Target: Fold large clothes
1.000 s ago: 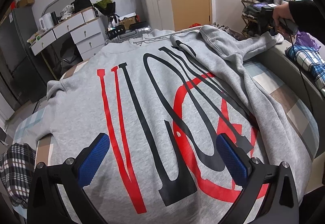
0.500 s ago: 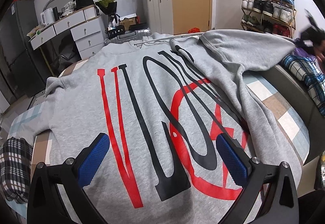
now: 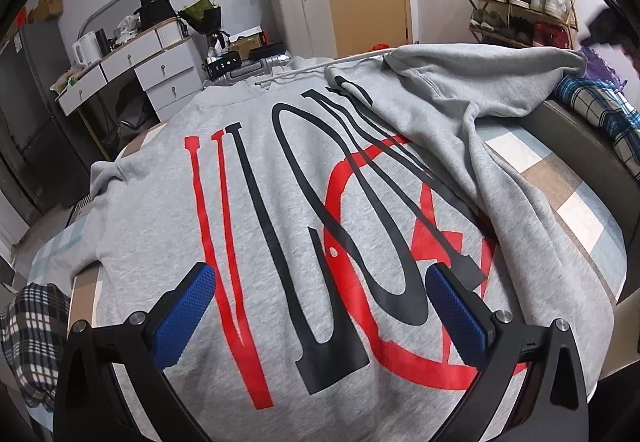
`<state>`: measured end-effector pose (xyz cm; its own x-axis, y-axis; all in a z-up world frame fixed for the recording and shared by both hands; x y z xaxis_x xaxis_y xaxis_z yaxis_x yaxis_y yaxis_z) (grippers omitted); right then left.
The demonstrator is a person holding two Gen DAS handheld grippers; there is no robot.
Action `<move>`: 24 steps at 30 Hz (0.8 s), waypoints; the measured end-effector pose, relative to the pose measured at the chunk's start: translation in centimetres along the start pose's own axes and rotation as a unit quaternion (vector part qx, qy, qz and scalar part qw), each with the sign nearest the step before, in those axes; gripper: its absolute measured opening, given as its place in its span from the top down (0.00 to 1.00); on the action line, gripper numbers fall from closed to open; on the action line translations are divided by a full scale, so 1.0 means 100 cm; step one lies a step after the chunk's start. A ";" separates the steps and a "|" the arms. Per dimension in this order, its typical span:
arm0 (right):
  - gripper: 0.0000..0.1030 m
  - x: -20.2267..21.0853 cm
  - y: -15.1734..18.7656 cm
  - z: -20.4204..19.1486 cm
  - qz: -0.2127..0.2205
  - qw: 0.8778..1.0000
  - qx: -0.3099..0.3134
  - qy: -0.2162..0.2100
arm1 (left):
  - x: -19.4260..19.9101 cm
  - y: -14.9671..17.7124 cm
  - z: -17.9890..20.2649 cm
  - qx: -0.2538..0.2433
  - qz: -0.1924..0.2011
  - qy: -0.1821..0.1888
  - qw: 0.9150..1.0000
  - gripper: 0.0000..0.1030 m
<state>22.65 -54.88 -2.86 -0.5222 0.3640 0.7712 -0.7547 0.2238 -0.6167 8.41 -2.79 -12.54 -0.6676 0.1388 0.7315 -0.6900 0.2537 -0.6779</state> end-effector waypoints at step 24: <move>0.10 -0.129 0.010 -0.051 -0.173 0.931 0.280 0.156 | -0.008 0.003 0.002 0.004 -0.017 0.009 1.000 0.01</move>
<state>30.71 -54.75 -14.22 -0.1340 0.6225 0.7711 -0.9908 -0.0986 -0.0926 8.66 -3.02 -13.36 -0.6383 0.1473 0.7555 -0.7146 0.2514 -0.6528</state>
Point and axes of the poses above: each gripper's, at about its wrist camera, not at the fingertips, and x roughly against the way its jaws point, z to its right, y to its underside, the point moved 9 cm from there along -x, roughly the way its jaws point, and after that the axes turned 5 degrees about y, right-handed, at the moved point
